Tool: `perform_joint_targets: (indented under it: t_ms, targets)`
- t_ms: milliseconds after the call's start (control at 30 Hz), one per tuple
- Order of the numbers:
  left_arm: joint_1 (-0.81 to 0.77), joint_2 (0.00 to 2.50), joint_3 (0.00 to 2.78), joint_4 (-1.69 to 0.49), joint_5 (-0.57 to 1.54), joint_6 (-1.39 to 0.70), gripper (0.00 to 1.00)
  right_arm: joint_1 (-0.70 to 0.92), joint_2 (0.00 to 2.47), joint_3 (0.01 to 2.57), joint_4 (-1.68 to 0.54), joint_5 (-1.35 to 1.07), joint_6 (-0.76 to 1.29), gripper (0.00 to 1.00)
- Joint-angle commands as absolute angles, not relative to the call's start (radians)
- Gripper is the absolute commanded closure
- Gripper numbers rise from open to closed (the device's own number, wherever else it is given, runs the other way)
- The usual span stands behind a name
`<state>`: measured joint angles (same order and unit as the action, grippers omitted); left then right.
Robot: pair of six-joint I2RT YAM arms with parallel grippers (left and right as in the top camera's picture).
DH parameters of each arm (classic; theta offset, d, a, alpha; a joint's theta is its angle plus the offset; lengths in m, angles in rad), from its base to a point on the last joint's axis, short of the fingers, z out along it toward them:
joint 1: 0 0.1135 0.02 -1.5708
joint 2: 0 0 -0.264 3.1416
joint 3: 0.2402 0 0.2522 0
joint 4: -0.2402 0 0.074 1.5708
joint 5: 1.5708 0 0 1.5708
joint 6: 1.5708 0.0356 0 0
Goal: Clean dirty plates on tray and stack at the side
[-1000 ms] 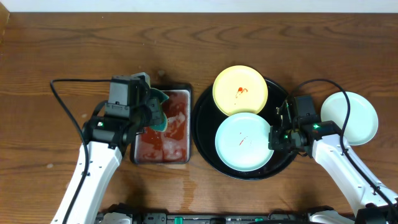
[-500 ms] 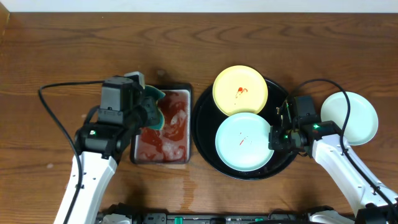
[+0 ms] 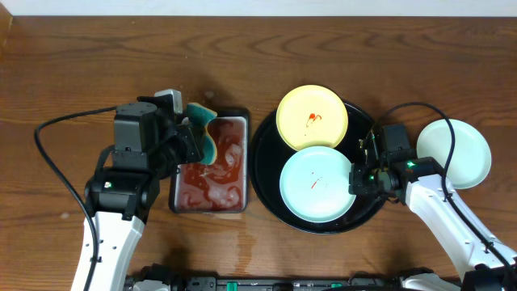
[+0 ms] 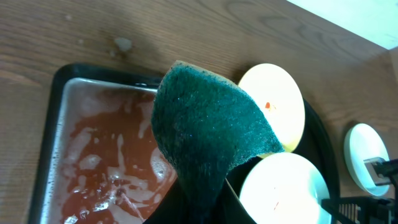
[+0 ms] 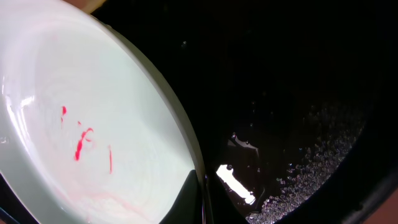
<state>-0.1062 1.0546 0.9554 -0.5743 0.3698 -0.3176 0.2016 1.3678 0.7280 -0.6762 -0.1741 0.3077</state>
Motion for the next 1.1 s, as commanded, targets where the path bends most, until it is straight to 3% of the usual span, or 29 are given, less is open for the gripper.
perform_joint_targets:
  t_ms: [0,1067]
  targets:
    - [-0.099,1.044,0.946,-0.566,0.413,-0.328,0.93,0.217,1.361,0.722,-0.675,-0.161,0.314,0.99]
    - [-0.029,1.045,0.946,-0.576,0.487,-0.360,0.93,0.217,1.361,0.722,-0.673,-0.161,0.314,0.99]
